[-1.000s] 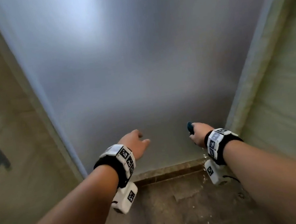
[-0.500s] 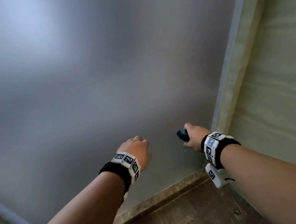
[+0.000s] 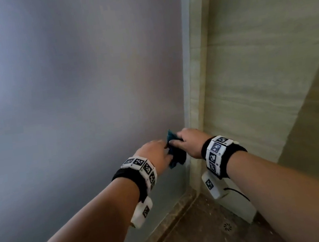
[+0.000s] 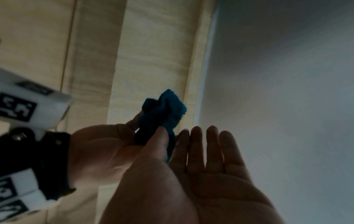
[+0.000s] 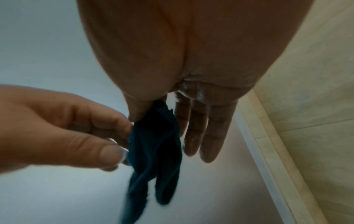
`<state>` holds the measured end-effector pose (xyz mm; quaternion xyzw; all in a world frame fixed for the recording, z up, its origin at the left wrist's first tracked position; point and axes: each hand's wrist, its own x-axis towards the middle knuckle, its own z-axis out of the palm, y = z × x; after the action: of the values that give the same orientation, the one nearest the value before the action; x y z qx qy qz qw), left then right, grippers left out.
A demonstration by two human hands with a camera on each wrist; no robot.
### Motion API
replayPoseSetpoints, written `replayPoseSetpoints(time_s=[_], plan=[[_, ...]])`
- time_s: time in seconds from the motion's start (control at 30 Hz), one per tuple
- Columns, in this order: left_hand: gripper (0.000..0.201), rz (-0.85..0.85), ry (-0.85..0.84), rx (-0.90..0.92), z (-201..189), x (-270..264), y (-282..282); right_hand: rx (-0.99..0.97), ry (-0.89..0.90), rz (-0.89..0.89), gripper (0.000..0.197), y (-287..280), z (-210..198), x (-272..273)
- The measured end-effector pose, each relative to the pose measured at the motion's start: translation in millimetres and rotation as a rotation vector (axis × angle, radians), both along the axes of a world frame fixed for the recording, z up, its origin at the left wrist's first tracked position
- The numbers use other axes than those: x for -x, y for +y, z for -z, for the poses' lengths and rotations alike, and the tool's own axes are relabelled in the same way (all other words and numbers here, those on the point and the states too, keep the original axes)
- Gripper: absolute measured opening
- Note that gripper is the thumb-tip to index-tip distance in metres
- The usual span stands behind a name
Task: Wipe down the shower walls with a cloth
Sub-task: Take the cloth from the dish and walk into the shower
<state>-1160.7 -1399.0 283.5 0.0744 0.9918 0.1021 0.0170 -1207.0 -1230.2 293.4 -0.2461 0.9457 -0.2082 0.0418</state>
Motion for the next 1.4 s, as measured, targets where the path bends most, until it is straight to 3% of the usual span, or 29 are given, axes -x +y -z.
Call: replayPoseSetpoints(time_s=[0.17, 0.37, 0.5, 0.7, 0.9, 1.1, 1.2, 1.3, 1.4], plan=[[0.051, 0.061, -0.078, -0.164, 10, 46, 10, 0.131, -0.075, 0.127, 0.030, 13, -3, 10], [0.037, 0.244, -0.132, -0.324, -5, 89, 14, 0.366, -0.061, 0.362, 0.027, 27, -20, 20], [0.025, 0.336, -0.116, -0.385, -12, 107, 14, 0.349, 0.014, 0.477, 0.019, 28, -25, 22], [0.035, 0.464, -0.177, -0.439, -9, 117, 21, 0.213, 0.041, 0.589, 0.018, 27, -18, 7], [0.032, 0.522, -0.138, -0.310, -18, 123, 32, 0.099, 0.029, 0.638, 0.008, 36, -27, 3], [0.044, 0.512, -0.108, -0.339, -27, 134, 43, 0.038, 0.005, 0.646, 0.008, 54, -39, 5], [0.063, 0.529, -0.159, -0.439, -31, 138, 49, 0.064, 0.002, 0.645, 0.010, 68, -39, 5], [0.043, 0.570, -0.141, -0.359, -36, 141, 58, 0.117, -0.010, 0.662, 0.009, 86, -37, 7], [0.030, 0.556, -0.136, -0.372, -41, 145, 65, 0.326, -0.052, 0.714, 0.003, 102, -35, 9]])
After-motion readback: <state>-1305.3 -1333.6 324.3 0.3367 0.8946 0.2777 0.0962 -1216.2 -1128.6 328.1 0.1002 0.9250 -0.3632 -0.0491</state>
